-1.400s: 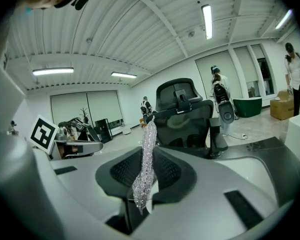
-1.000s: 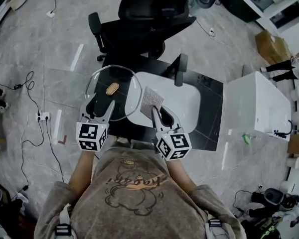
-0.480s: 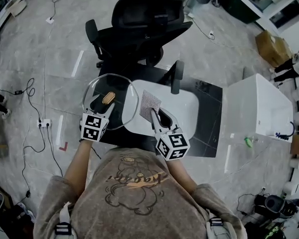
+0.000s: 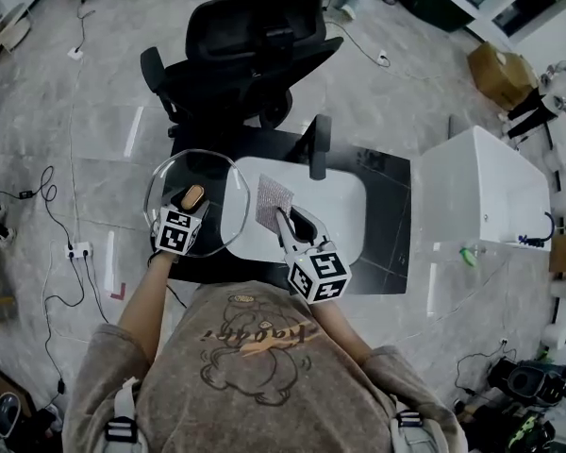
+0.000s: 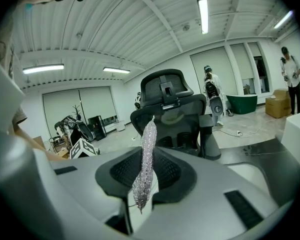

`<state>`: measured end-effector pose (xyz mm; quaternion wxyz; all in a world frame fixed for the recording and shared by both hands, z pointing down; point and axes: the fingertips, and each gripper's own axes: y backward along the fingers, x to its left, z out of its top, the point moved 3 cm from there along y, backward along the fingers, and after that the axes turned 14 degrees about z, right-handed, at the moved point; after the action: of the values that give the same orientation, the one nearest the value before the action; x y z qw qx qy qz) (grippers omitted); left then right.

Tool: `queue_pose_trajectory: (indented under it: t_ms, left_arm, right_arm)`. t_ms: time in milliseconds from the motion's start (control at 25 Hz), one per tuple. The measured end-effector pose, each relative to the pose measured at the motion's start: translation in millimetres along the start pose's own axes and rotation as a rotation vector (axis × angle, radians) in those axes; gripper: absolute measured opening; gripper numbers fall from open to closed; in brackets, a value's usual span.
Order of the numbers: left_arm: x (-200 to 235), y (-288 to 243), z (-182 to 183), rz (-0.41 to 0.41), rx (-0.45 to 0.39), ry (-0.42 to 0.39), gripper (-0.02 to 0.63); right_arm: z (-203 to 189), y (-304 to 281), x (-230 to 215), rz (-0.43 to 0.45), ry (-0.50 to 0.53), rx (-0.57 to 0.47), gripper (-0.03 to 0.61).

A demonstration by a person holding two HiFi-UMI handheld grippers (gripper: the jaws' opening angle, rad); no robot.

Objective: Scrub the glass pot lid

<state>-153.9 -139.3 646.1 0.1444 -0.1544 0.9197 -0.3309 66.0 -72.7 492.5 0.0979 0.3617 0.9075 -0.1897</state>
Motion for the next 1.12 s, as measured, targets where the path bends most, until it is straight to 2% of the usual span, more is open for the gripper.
queue_pose_trajectory:
  t_ms: [320, 520, 600, 920, 1120]
  left_arm:
    - [-4, -3, 1, -0.032, 0.007, -0.022, 0.236]
    - [-5, -5, 1, -0.064, 0.043, 0.007, 0.218]
    - [-3, -5, 1, -0.062, 0.067, 0.026, 0.185]
    - [-2, -5, 2, -0.065, 0.101, 0.014, 0.181]
    - [-3, 14, 8, -0.064, 0.114, 0.009, 0.181]
  right_arm:
    - [-2, -6, -7, 0.000, -0.007, 0.014, 0.080]
    - [-5, -11, -11, 0.009, -0.005, 0.024, 0.080]
    - [-5, -12, -11, 0.012, -0.005, 0.025, 0.080]
    - [-6, -15, -13, 0.015, -0.003, 0.032, 0.080]
    - [-7, -9, -20, -0.009, 0.007, 0.038, 0.080]
